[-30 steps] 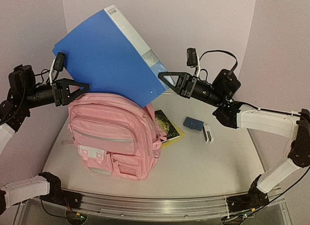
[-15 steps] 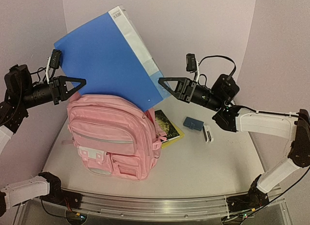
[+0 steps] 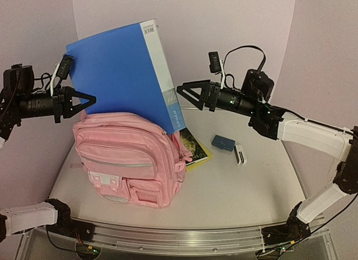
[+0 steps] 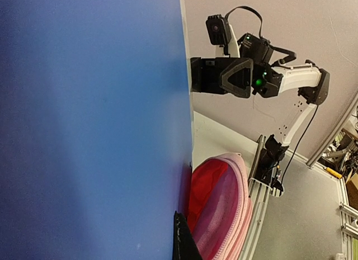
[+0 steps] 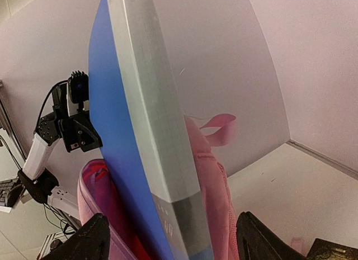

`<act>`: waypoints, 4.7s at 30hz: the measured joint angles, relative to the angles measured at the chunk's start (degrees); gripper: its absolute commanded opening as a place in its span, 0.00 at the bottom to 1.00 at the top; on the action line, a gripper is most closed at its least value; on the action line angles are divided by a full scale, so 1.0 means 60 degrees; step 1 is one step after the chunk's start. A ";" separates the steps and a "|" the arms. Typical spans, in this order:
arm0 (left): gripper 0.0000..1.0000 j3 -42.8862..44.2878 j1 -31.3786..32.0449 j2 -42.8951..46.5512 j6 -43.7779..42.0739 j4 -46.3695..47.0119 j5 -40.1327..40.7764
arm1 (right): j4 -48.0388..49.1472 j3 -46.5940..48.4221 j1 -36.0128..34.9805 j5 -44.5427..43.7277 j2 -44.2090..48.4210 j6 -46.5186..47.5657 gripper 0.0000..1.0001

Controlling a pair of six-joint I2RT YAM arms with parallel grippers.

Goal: Pack the student bag
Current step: Place the files in the student bag.

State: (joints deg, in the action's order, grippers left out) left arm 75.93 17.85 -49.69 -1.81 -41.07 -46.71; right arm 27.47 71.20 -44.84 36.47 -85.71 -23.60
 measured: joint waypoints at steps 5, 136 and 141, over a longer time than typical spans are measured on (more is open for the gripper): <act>0.00 0.0966 0.0000 -0.0503 -0.0773 -0.1187 -0.0141 | -0.0548 0.0748 -0.0025 0.0013 -0.0085 0.0385 0.84; 1.00 0.0672 -0.0025 -0.0099 0.2052 -0.0578 0.4148 | 0.0523 -0.0440 -0.2119 -0.2097 -0.1085 0.0116 0.00; 1.00 0.0703 -0.0025 -0.0156 0.2038 -0.0589 0.4141 | 0.0699 -0.0525 -0.2306 -0.2349 -0.1721 0.0353 0.00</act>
State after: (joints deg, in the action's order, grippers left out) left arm 80.15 17.69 -50.62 10.42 -44.60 -21.87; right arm 31.66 68.05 -58.67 22.37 -96.04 -21.48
